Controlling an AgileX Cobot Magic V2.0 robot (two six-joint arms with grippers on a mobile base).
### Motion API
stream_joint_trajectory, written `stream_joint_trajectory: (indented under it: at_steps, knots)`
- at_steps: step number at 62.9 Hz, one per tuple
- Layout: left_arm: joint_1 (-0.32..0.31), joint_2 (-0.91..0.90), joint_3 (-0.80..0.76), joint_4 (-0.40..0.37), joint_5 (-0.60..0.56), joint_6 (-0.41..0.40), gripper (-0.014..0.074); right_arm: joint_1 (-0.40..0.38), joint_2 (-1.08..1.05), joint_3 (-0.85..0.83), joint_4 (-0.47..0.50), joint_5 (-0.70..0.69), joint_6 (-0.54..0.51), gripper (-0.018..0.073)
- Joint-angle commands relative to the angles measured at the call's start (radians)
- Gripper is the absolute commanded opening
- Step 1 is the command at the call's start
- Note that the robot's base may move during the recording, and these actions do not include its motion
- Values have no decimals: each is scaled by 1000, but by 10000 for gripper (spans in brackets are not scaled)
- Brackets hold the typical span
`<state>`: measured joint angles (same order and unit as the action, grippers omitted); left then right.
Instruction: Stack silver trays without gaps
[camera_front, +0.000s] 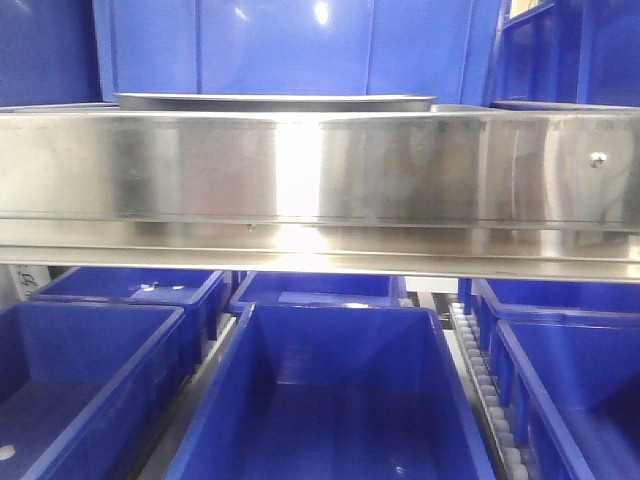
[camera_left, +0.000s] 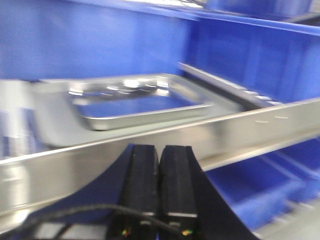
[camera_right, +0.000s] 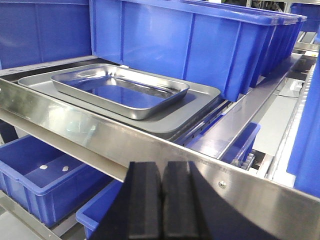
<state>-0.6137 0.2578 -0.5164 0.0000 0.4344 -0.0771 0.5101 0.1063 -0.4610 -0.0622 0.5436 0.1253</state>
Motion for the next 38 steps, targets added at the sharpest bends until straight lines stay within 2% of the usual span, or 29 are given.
stream_joint_trajectory:
  at_steps: [1, 10, 19, 27, 34, 36, 38]
  knots:
    - [93, -30, 5, -57, -104, 104, -42, -1, 12, -26, -14, -89, -10, 50]
    - [274, -136, 144, -59, -233, 136, -42, -1, 12, -26, -14, -89, -10, 50]
    - [415, -230, 307, -61, -399, 136, -42, -1, 12, -26, -14, -89, -10, 50]
    - [488, -272, 432, -61, -511, 136, -42, -1, 12, -26, -14, -89, -10, 50]
    - [532, -293, 550, -61, -664, 136, -42, -1, 12, -26, -14, -89, -10, 50]
    - [537, -302, 540, -61, -603, 136, -42, -1, 12, -26, -14, -89, -10, 50]
    - [543, -307, 540, -61, -604, 136, -42, -1, 12, -26, -14, -89, -10, 50]
